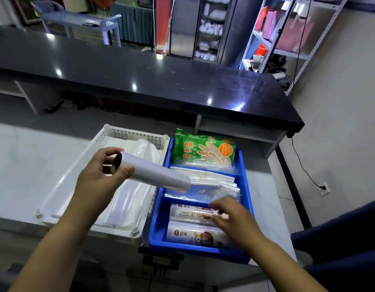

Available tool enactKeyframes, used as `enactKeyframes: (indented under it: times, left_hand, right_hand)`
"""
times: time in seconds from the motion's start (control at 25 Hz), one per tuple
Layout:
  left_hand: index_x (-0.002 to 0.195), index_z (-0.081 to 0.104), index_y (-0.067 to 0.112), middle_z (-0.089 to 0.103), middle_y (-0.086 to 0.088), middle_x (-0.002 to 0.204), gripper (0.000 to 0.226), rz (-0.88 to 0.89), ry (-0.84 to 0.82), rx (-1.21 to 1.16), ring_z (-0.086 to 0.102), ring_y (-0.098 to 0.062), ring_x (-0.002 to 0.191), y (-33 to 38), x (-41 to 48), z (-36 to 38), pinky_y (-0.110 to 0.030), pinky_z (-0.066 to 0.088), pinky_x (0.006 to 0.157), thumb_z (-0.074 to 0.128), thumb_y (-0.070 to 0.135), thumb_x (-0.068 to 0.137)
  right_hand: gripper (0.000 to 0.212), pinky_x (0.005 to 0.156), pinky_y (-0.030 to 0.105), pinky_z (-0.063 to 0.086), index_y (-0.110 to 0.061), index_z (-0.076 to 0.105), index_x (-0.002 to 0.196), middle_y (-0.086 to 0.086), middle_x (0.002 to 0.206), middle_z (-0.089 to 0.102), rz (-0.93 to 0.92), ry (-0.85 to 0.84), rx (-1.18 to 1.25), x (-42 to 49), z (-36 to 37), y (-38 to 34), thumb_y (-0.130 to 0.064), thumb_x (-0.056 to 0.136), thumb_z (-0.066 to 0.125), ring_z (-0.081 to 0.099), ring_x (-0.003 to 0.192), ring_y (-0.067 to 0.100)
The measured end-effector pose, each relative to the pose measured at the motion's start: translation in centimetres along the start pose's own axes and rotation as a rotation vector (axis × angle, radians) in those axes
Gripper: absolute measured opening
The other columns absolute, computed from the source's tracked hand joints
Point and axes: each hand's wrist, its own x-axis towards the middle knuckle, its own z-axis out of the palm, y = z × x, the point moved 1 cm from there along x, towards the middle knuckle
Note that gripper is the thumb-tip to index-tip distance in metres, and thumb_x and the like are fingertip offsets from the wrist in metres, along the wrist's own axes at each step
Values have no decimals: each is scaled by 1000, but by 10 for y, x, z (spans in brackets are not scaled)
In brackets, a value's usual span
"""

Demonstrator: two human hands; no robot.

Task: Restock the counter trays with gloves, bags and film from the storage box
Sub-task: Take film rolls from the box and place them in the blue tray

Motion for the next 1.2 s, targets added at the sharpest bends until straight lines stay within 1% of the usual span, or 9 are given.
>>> enactKeyframes:
  times: [0.08, 0.12, 0.24, 0.36, 0.48, 0.56, 0.76, 1.04, 1.2]
  left_hand:
    - [99, 57, 39, 59, 10, 97, 30, -8, -73, 9, 57, -12, 83, 3, -4, 19, -24, 45, 65, 67, 17, 82]
    - [98, 57, 40, 60, 9, 97, 30, -18, -110, -5, 57, -13, 84, 4, -7, 30, -24, 46, 66, 67, 17, 82]
    - [99, 58, 36, 62, -2, 100, 29, -85, -218, -114, 60, -24, 90, 3, -18, 65, -37, 53, 77, 65, 13, 84]
    - [99, 58, 34, 62, -9, 100, 29, -158, -312, -170, 60, -31, 95, -4, -27, 85, -47, 51, 87, 63, 9, 85]
    - [108, 57, 33, 61, 5, 107, 31, -64, -419, 211, 58, -18, 102, -24, -26, 85, -36, 48, 92, 67, 17, 83]
    - [119, 56, 27, 55, 12, 114, 40, -8, -412, 413, 51, -9, 110, -32, -24, 78, -28, 41, 96, 67, 21, 81]
    - [115, 59, 29, 61, 11, 114, 35, -39, -361, 434, 55, -4, 103, -35, -25, 67, -23, 42, 90, 65, 18, 82]
    - [111, 60, 31, 63, 14, 111, 32, -31, -349, 513, 55, -1, 102, -32, -38, 72, -20, 41, 88, 64, 19, 82]
    - [109, 61, 30, 63, 17, 106, 27, -28, -243, 578, 54, 2, 95, -27, -56, 65, -12, 37, 73, 63, 24, 83]
  right_hand:
    - [34, 86, 21, 49, -27, 57, 116, -11, 111, 58, -12, 226, 101, 1, -18, 3, -26, 83, 67, 54, 100, 3]
    - [41, 89, 22, 47, -27, 54, 120, -12, 115, 56, -22, 267, 116, 1, -26, 2, -28, 82, 68, 51, 105, 4]
    - [64, 95, 22, 38, -33, 41, 132, -16, 126, 48, -97, 170, 2, 2, -33, -6, -46, 76, 69, 44, 113, 3]
    - [62, 92, 28, 44, -33, 44, 127, -9, 124, 55, -148, 131, -153, -2, -25, -3, -52, 73, 68, 50, 110, 10]
    - [56, 96, 29, 39, -33, 46, 126, -6, 125, 53, -100, 56, -208, -7, -13, 9, -49, 76, 64, 46, 114, 14]
    - [55, 99, 30, 35, -32, 46, 127, -5, 126, 51, -74, -15, -249, -10, -3, 18, -48, 77, 62, 44, 118, 16]
    - [53, 97, 32, 35, -33, 48, 124, -6, 122, 53, -82, -79, -255, -12, 6, 23, -47, 75, 63, 46, 113, 17]
    - [57, 95, 25, 33, -40, 44, 122, -14, 121, 51, -92, -149, -227, -12, 5, 28, -56, 70, 61, 44, 111, 9]
    - [57, 97, 31, 36, -37, 43, 124, -10, 124, 51, -179, -180, -273, -7, 1, 22, -55, 73, 59, 45, 113, 15]
